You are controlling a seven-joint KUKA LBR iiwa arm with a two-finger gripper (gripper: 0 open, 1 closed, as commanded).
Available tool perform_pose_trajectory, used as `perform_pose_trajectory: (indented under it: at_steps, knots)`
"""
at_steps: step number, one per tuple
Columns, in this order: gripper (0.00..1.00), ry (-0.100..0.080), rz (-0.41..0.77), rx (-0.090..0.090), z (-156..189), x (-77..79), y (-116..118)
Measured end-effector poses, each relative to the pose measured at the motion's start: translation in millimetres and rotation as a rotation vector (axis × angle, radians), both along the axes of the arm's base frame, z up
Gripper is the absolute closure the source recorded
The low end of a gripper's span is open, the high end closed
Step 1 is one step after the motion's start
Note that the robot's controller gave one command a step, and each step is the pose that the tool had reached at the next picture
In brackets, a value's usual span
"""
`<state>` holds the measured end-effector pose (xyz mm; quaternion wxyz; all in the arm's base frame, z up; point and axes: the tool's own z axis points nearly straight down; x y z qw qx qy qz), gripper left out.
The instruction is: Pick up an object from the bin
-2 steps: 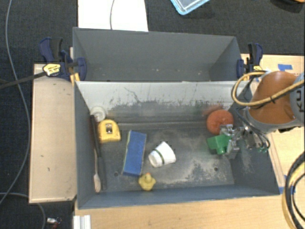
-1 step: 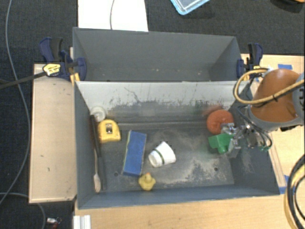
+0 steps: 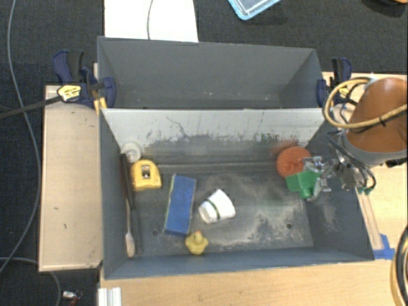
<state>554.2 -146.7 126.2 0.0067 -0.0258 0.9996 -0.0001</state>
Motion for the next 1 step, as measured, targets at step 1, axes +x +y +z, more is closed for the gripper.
perform_pose_trajectory:
  at_steps: [1]
  knots:
    - [1.00, -0.005, 0.000, -0.001, 30.4, 1.1, -0.2]
